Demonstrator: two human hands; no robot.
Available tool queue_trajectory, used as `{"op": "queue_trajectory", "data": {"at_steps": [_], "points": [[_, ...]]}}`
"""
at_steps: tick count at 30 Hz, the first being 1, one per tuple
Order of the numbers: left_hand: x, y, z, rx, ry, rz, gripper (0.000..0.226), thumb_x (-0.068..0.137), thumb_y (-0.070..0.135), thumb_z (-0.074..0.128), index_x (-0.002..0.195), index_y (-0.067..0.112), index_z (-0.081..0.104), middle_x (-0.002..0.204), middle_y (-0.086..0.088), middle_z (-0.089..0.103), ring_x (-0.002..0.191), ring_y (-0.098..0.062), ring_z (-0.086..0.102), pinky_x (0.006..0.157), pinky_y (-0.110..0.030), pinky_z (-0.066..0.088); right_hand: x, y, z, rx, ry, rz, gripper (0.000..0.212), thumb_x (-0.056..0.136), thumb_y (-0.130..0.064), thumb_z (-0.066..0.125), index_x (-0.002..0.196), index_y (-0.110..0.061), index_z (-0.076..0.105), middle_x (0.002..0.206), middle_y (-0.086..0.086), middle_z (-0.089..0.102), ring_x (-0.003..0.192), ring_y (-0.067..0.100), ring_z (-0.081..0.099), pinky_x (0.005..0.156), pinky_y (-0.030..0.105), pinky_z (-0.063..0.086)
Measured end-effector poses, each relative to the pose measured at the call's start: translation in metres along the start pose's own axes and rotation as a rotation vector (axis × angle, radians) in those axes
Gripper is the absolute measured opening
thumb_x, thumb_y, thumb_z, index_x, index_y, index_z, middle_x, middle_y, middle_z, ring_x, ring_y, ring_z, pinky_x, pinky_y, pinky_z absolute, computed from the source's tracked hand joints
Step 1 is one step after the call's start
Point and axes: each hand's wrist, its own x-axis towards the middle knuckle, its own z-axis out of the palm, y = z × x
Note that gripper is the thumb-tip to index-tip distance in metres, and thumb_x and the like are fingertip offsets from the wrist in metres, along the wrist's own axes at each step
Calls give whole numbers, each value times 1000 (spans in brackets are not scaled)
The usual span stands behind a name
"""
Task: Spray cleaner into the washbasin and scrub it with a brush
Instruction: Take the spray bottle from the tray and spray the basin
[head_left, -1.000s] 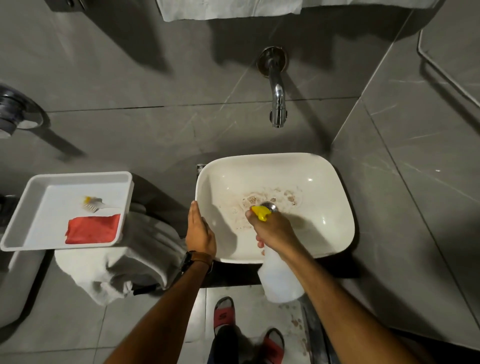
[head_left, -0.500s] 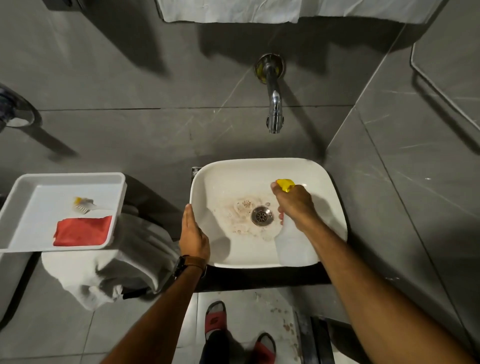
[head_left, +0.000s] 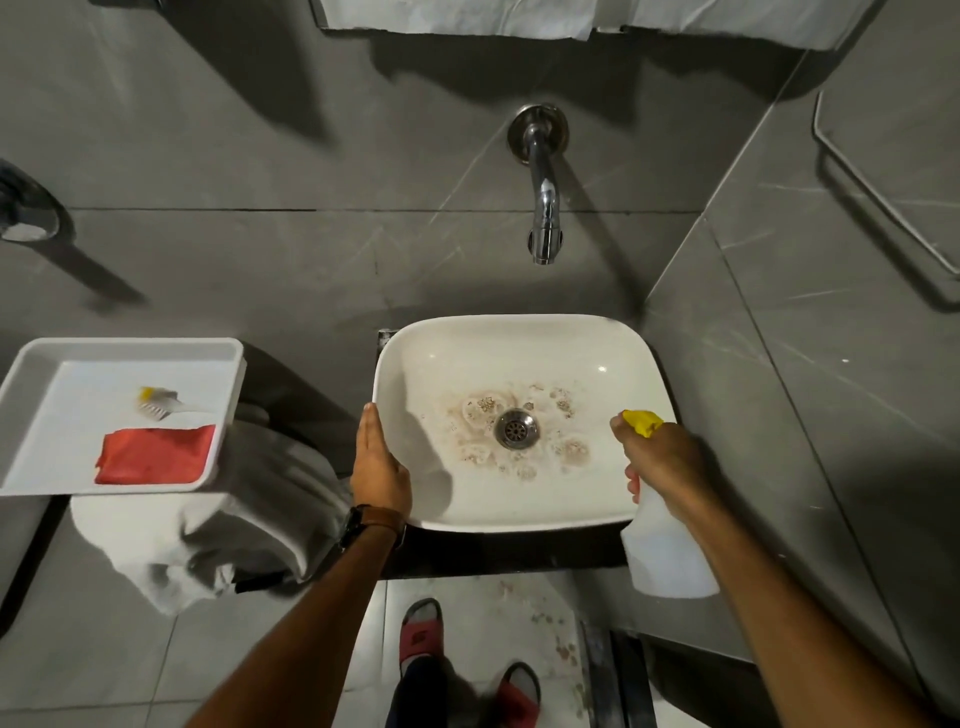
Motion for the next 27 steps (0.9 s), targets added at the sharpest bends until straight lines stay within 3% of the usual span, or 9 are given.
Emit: {"op": "queue_trajectory", "data": {"at_steps": [4,8,12,15,18,20,22,25,27], "points": [[-1,5,-5,-18,-25,1,83,84,-15,43,157,16,18,163,-5,25,148,-23,29,120,-41,28,-21,3,17,16,-71,2,40,90,-45,70,97,-6,73,70,15,65,51,29,59,52,38,55],[-5,8,-16,-141,-22,-10,68,92,-10,36,156,8,22,162,-10,28,148,-25,29,123,-38,21,-51,-15,41,55,-144,-121,22,89,-43,71,103,-27,77,66,5,64,46,20,58,43,27,51],[-9,0,-35,-306,39,-79,63,95,-3,42,154,7,27,160,-10,31,147,-23,31,122,-42,25,-82,-50,77,22,-259,-238,10,87,-47,69,93,-42,76,63,6,69,46,17,64,44,32,55],[-4,-22,-60,-315,118,-104,72,85,-17,34,153,5,28,160,-11,31,148,-22,30,123,-40,24,-103,-83,117,3,-323,-324,22,85,-39,67,102,-50,75,61,2,66,46,16,63,42,28,53],[11,-52,-90,-327,186,-173,78,83,-21,33,155,9,27,160,-4,31,148,-17,29,121,-27,21,-117,-115,158,-52,-375,-383,28,78,-39,62,101,-49,76,60,3,68,47,16,64,40,29,54],[20,-75,-111,-342,249,-212,74,87,-17,33,155,12,27,158,3,30,148,-15,28,119,-23,19,-126,-134,189,-82,-402,-441,29,73,-42,59,95,-47,77,60,6,70,47,17,65,39,34,56],[28,-96,-131,-372,313,-248,71,91,-13,33,155,16,25,157,8,29,147,-14,27,119,-23,17,-132,-150,221,-99,-432,-503,37,72,-43,58,103,-52,74,59,4,70,49,20,66,40,33,56],[41,-131,-161,-359,418,-319,65,96,-8,33,156,16,24,160,3,29,143,-8,27,113,-5,13,-143,-175,276,-150,-494,-619,43,72,-45,57,112,-61,67,61,3,71,56,23,68,40,30,53],[51,-154,-180,-354,474,-368,54,103,6,33,156,14,23,162,-3,28,146,-15,28,120,-17,17,-148,-191,312,-168,-536,-689,44,72,-45,59,114,-59,67,61,2,70,57,21,66,38,30,53]]}}
